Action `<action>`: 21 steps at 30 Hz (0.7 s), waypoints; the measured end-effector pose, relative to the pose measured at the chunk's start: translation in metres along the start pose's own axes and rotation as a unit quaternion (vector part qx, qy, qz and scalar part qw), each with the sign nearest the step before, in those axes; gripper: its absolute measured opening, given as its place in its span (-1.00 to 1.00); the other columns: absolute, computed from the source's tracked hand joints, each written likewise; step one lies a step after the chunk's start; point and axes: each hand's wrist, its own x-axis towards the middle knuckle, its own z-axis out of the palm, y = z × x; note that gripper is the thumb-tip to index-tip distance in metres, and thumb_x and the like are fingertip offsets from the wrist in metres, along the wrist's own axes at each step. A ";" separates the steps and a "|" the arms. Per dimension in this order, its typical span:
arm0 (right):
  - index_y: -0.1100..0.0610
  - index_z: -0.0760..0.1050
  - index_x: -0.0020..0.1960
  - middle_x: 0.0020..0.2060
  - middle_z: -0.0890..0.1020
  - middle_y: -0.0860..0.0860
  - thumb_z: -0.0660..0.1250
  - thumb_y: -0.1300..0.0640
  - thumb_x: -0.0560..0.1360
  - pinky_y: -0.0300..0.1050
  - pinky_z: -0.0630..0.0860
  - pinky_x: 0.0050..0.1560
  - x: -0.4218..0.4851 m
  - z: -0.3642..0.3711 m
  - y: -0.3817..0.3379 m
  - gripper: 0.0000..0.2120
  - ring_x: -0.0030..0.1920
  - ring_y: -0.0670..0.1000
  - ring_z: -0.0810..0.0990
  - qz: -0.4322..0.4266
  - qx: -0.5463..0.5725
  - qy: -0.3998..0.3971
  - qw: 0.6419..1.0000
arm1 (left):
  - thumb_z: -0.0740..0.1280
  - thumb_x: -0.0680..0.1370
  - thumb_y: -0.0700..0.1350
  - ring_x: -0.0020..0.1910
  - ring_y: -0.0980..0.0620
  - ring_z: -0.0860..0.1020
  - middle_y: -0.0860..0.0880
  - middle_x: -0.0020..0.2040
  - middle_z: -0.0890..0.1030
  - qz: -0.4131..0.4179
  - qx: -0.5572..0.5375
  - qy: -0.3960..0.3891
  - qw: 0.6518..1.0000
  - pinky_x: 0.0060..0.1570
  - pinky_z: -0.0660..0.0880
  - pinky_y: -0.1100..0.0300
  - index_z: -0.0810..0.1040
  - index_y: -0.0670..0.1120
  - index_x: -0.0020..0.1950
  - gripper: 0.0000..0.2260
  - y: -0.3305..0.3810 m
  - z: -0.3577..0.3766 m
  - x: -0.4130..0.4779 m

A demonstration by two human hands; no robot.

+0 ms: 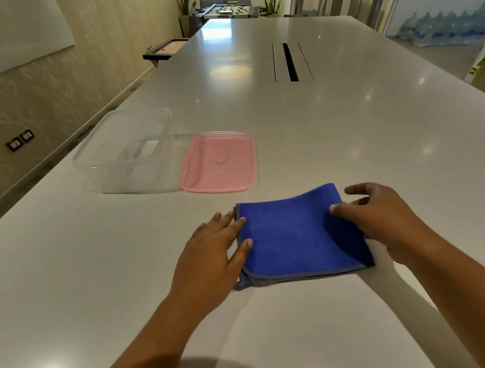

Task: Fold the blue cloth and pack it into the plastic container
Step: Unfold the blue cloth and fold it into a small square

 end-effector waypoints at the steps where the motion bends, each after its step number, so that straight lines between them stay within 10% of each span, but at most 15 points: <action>1: 0.06 0.47 0.34 -0.13 0.65 0.03 0.51 0.09 0.43 -0.12 0.49 -0.23 -0.001 0.000 -0.004 -0.49 -0.12 -0.02 0.63 -0.008 0.030 0.003 1.000 | 0.09 0.59 0.20 0.52 0.11 0.16 0.13 0.51 0.27 -0.001 0.000 0.003 1.000 0.49 0.07 0.12 0.29 0.11 0.49 -0.52 0.001 0.000 0.000; 8: 0.01 0.52 0.21 -0.11 0.70 0.04 0.57 0.11 0.37 -0.15 0.62 -0.18 -0.020 0.025 -0.043 -0.55 -0.09 0.01 0.72 -0.065 0.123 -0.043 0.989 | 0.14 0.56 0.23 0.50 0.13 0.21 0.14 0.49 0.33 -0.015 -0.013 0.020 1.000 0.47 0.15 0.10 0.31 0.11 0.48 -0.50 0.003 0.000 0.000; 21: 0.00 0.60 -0.08 -0.30 0.66 -0.09 0.56 0.08 0.33 -0.29 0.60 -0.18 -0.032 0.092 -0.057 -0.78 -0.30 -0.14 0.65 -0.218 -0.105 -0.060 0.968 | 0.21 0.61 0.01 0.44 0.13 0.31 0.06 0.40 0.48 -0.043 -0.092 0.047 0.994 0.35 0.38 0.04 0.57 0.07 0.29 -0.71 -0.003 0.000 0.001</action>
